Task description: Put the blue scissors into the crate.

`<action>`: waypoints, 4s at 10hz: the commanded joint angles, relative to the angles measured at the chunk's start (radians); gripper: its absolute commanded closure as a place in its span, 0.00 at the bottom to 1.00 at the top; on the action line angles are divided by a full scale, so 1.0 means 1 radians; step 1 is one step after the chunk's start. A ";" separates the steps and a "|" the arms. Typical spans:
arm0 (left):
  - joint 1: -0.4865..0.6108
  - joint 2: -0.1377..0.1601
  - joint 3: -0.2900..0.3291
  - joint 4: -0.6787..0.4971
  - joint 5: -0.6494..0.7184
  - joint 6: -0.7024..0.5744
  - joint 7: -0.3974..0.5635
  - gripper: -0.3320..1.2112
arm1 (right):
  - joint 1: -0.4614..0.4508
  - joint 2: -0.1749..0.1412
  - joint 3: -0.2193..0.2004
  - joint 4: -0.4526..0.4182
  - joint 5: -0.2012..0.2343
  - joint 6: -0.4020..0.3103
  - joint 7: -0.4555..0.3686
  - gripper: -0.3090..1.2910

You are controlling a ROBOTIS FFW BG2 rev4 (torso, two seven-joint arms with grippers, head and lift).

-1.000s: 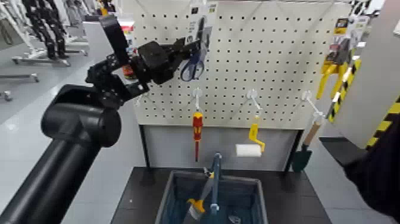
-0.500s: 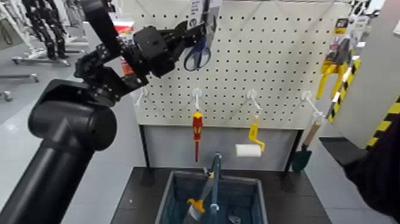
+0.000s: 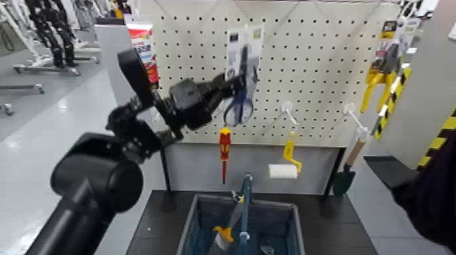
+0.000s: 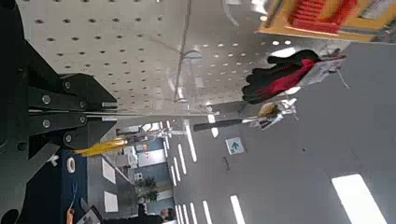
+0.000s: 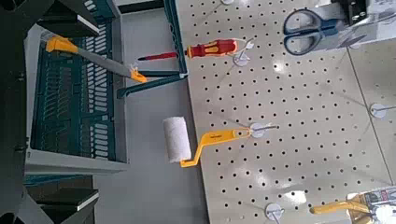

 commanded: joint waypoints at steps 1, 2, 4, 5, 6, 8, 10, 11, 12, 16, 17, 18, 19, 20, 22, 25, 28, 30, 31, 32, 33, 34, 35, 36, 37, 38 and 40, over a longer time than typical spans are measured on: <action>0.091 0.022 0.013 -0.005 0.031 0.059 0.013 0.98 | 0.000 0.000 0.001 0.000 0.000 0.002 0.000 0.25; 0.118 0.020 0.023 0.000 0.034 0.075 0.018 0.98 | 0.000 0.000 -0.001 0.000 0.000 0.002 0.002 0.25; 0.158 0.023 0.040 0.023 0.031 0.112 0.016 0.98 | 0.000 -0.002 0.001 0.000 0.000 0.003 0.003 0.25; 0.173 0.025 0.045 0.038 0.028 0.123 0.011 0.98 | -0.002 -0.002 0.001 0.000 0.000 0.003 0.003 0.25; 0.192 0.025 0.053 0.050 0.025 0.135 0.010 0.98 | -0.002 -0.002 0.001 0.002 0.000 0.003 0.003 0.25; 0.212 0.026 0.054 0.093 0.021 0.155 -0.001 0.98 | -0.002 -0.002 -0.001 0.002 0.000 0.002 0.005 0.25; 0.219 0.023 0.051 0.139 0.010 0.167 -0.016 0.98 | -0.002 0.000 -0.004 0.003 0.000 0.002 0.006 0.25; 0.219 0.022 0.048 0.165 0.007 0.169 -0.024 0.98 | -0.002 0.000 -0.004 0.003 0.000 0.002 0.008 0.25; 0.218 0.022 0.042 0.187 -0.003 0.170 -0.028 0.98 | -0.002 0.002 -0.004 0.003 0.000 0.002 0.008 0.25; 0.216 0.017 0.019 0.263 -0.035 0.166 -0.044 0.98 | -0.002 0.002 -0.006 0.006 -0.002 0.002 0.011 0.25; 0.216 0.015 0.014 0.277 -0.049 0.166 -0.047 0.98 | -0.002 0.002 -0.006 0.008 -0.003 0.002 0.011 0.25; 0.215 0.015 0.006 0.288 -0.052 0.166 -0.048 0.98 | -0.002 0.002 -0.004 0.008 -0.003 0.002 0.012 0.25; 0.215 0.015 0.000 0.299 -0.059 0.167 -0.050 0.98 | -0.002 0.002 -0.004 0.008 -0.003 0.002 0.012 0.25; 0.216 0.017 0.000 0.300 -0.070 0.174 -0.051 0.98 | -0.002 0.002 -0.004 0.008 -0.003 0.000 0.012 0.25; 0.218 0.017 0.000 0.306 -0.091 0.193 -0.051 0.92 | -0.002 0.003 -0.004 0.008 -0.003 0.000 0.012 0.25; 0.218 0.017 0.005 0.291 -0.107 0.197 -0.047 0.19 | -0.002 0.002 -0.004 0.008 -0.005 -0.002 0.014 0.25; 0.221 0.015 0.013 0.283 -0.105 0.186 -0.047 0.21 | -0.002 0.002 -0.004 0.008 -0.005 -0.002 0.014 0.25; 0.225 0.017 0.016 0.271 -0.110 0.183 -0.042 0.21 | -0.002 0.002 -0.004 0.008 -0.005 -0.003 0.014 0.25; 0.236 0.017 0.028 0.240 -0.145 0.177 -0.028 0.21 | -0.002 0.002 -0.004 0.008 -0.006 -0.003 0.014 0.25; 0.261 0.017 0.051 0.185 -0.214 0.175 0.002 0.21 | -0.002 0.002 -0.004 0.008 -0.006 -0.005 0.014 0.25; 0.296 0.017 0.071 0.139 -0.259 0.167 0.039 0.21 | -0.002 0.003 -0.004 0.008 -0.008 -0.006 0.014 0.25; 0.348 0.023 0.076 0.107 -0.266 0.088 0.117 0.21 | -0.002 0.002 -0.004 0.008 -0.011 -0.008 0.014 0.25; 0.422 0.017 0.097 0.061 -0.285 0.023 0.229 0.21 | 0.001 0.003 -0.007 0.006 -0.011 -0.011 0.009 0.25; 0.492 0.008 0.117 0.042 -0.291 -0.055 0.317 0.21 | 0.007 0.002 -0.004 0.000 -0.011 -0.006 -0.011 0.25; 0.555 -0.009 0.145 0.029 -0.342 -0.136 0.370 0.21 | 0.015 0.000 -0.006 -0.011 -0.006 0.005 -0.037 0.25; 0.618 -0.047 0.191 0.013 -0.381 -0.170 0.390 0.21 | 0.020 -0.005 -0.001 -0.018 0.003 0.012 -0.063 0.24; 0.696 -0.098 0.241 0.023 -0.434 -0.265 0.433 0.22 | 0.027 -0.009 -0.001 -0.029 0.009 0.026 -0.071 0.24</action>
